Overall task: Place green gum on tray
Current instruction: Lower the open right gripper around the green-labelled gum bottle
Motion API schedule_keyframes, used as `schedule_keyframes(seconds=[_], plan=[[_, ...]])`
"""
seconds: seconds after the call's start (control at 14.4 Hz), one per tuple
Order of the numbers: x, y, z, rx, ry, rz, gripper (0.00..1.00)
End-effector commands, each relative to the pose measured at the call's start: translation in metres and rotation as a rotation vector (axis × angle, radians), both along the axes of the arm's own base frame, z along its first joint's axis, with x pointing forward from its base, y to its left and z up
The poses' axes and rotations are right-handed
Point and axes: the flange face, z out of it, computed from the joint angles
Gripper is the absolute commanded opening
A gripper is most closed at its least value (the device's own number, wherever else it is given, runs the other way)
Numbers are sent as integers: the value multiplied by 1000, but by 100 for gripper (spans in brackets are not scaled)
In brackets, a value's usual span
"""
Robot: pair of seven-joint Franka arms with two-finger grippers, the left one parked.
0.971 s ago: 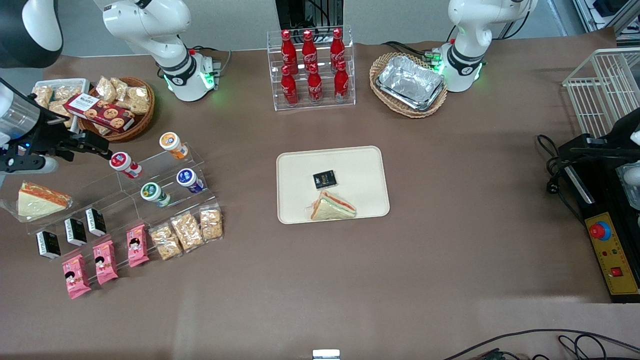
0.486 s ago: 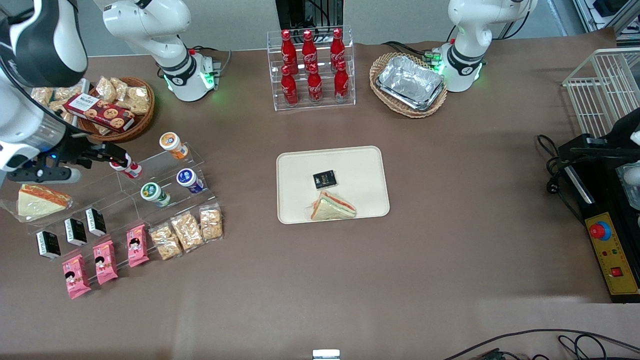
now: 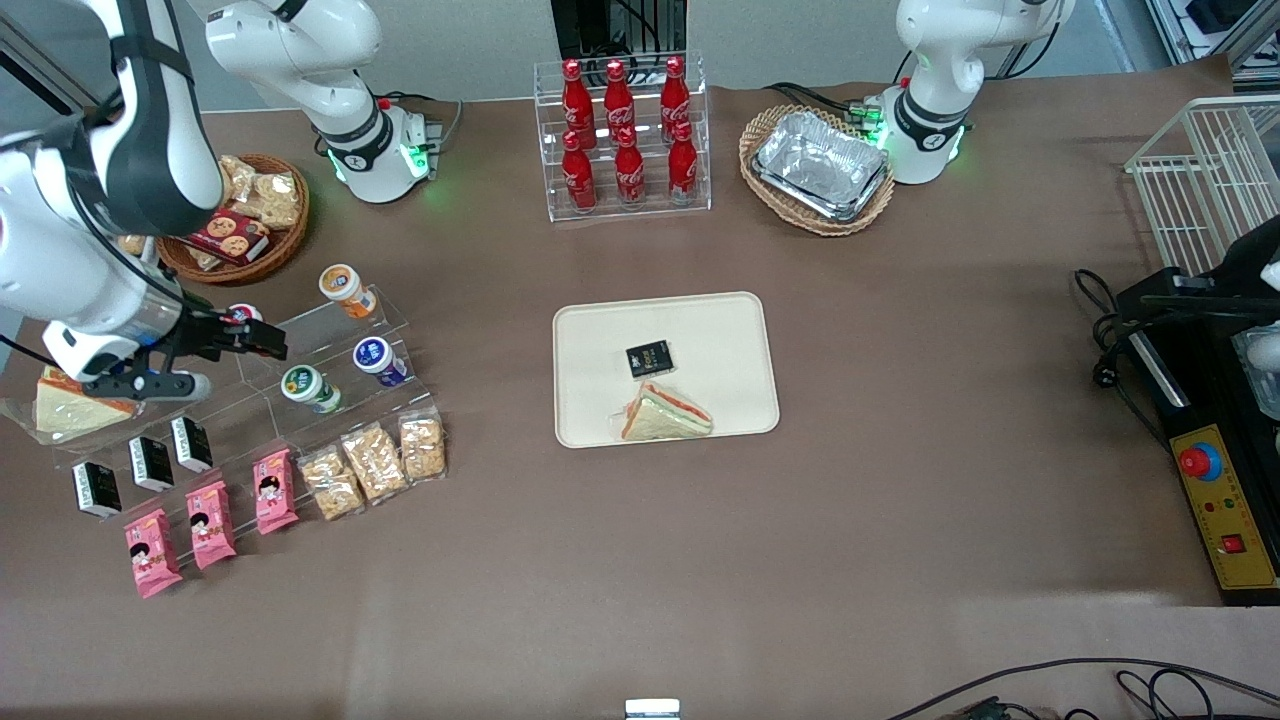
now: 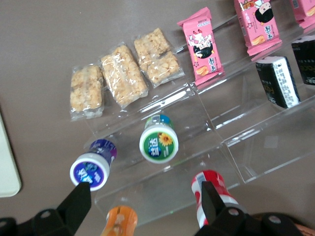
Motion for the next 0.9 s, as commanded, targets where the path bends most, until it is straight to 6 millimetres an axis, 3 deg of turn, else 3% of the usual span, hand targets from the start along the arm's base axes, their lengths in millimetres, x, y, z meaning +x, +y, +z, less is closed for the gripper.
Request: schedule_keyframes(seconds=[0.0, 0.42, 0.83], plan=[[0, -2, -31, 13, -33, -13, 100], [-13, -1, -98, 5, -78, 0, 100], [-19, -1, -122, 2, -45, -1, 100]])
